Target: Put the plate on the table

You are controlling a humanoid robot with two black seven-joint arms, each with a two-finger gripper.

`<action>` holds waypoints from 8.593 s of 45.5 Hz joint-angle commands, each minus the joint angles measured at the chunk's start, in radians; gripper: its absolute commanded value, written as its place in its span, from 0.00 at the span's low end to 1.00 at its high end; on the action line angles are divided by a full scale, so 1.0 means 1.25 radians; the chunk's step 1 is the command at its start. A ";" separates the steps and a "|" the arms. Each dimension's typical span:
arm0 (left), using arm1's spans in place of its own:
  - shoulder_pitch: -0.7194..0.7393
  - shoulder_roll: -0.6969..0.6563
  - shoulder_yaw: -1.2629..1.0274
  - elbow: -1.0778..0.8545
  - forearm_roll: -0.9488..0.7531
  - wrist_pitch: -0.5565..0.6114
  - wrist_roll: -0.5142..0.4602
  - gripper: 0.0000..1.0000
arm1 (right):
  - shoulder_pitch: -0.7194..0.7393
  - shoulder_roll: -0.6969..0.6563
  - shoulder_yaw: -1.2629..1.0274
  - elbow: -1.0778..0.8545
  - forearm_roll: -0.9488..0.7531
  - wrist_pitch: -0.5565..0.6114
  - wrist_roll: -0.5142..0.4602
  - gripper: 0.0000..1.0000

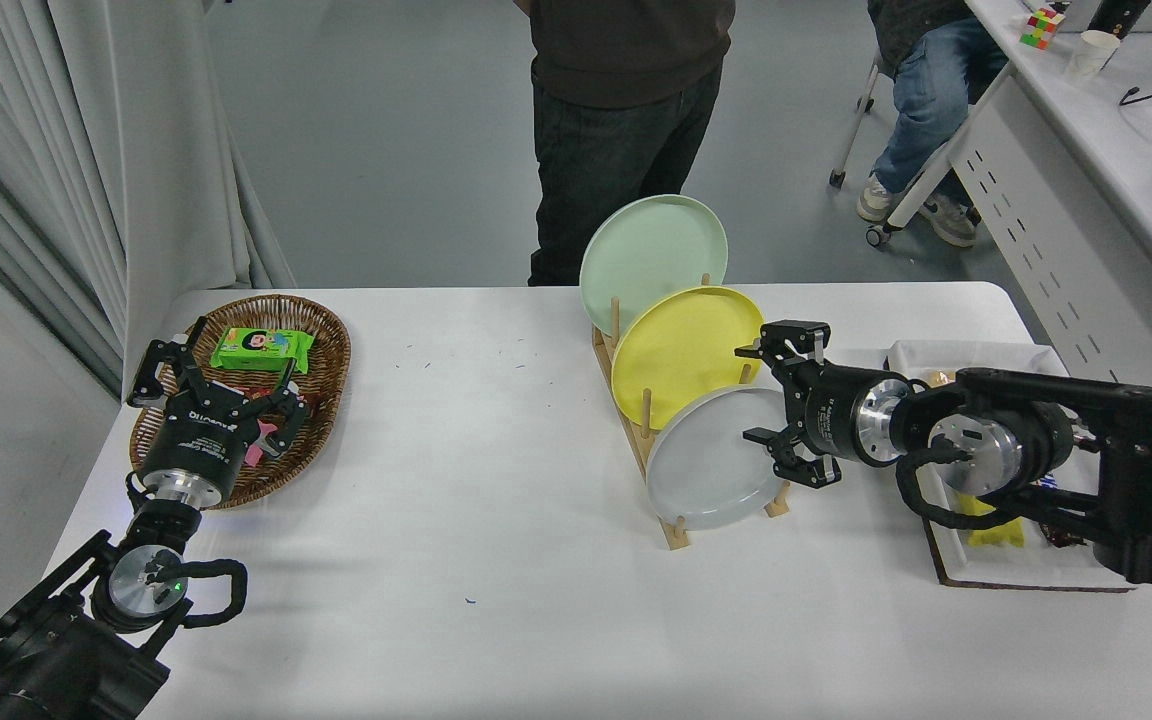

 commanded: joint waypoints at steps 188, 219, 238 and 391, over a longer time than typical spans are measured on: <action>0.000 0.000 0.000 0.000 0.000 0.000 0.000 0.98 | 0.036 0.011 0.012 -0.022 0.037 0.019 -0.068 0.32; 0.000 0.000 0.000 0.000 0.000 0.000 0.000 0.98 | 0.033 0.012 0.009 -0.022 0.037 0.017 -0.068 0.25; 0.000 0.000 0.000 0.000 0.000 0.000 0.000 0.98 | 0.033 0.012 0.011 -0.023 0.038 0.014 -0.068 0.20; 0.000 0.000 0.000 0.000 0.001 0.000 0.000 0.98 | 0.070 0.012 0.013 -0.032 0.125 -0.009 -0.135 0.13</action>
